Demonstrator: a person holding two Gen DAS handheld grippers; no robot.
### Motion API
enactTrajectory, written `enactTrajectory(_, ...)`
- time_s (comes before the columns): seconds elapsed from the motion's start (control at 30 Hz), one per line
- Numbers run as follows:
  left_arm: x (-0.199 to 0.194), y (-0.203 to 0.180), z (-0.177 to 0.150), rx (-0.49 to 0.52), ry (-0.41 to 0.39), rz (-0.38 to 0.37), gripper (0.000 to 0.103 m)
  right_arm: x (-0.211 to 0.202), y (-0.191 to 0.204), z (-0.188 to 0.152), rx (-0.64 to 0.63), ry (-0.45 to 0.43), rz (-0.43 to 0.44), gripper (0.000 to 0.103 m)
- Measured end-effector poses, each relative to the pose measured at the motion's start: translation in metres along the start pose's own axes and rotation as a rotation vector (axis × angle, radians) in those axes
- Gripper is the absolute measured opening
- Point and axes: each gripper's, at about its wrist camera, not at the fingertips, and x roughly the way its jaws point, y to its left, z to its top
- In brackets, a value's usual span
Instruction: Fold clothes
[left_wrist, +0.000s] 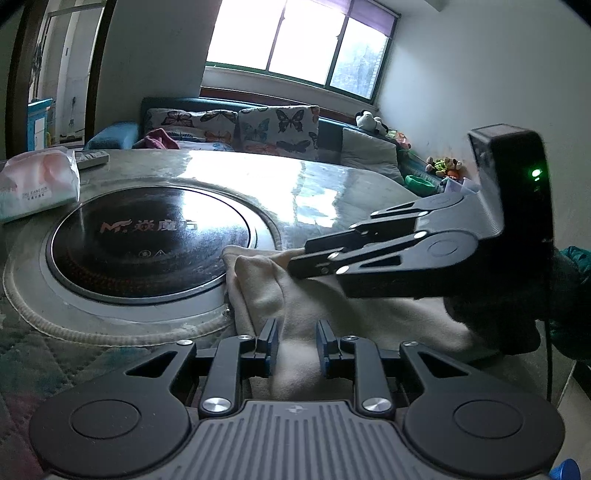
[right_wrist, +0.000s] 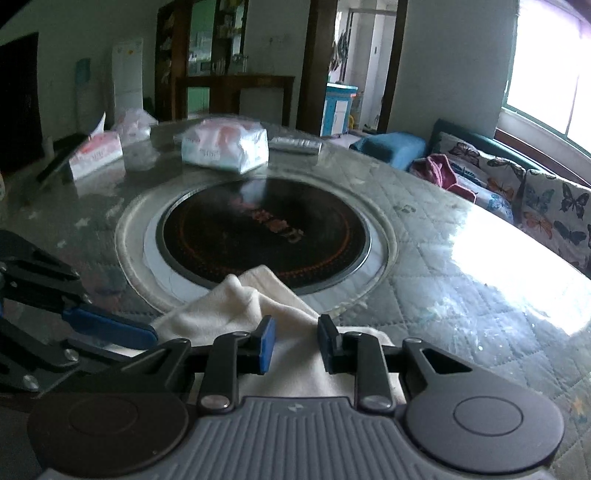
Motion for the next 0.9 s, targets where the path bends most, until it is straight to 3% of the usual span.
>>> enactTrajectory(0.3,-0.013,0.012,0.001,-0.049,-0.016,0.055,0.031,-0.031,0.008,0.002,-0.032,-0.036,-0.004,0.025)
enactTrajectory(0.67,-0.014,0.015,-0.003,-0.057,-0.006,0.082,0.032,-0.065,0.058,-0.03,-0.124,-0.031,0.058,0.025)
enactTrajectory(0.9,-0.03,0.01,-0.002,-0.053,-0.022,0.067,0.033,-0.065,0.072,-0.032,-0.165,-0.058,0.011,0.025)
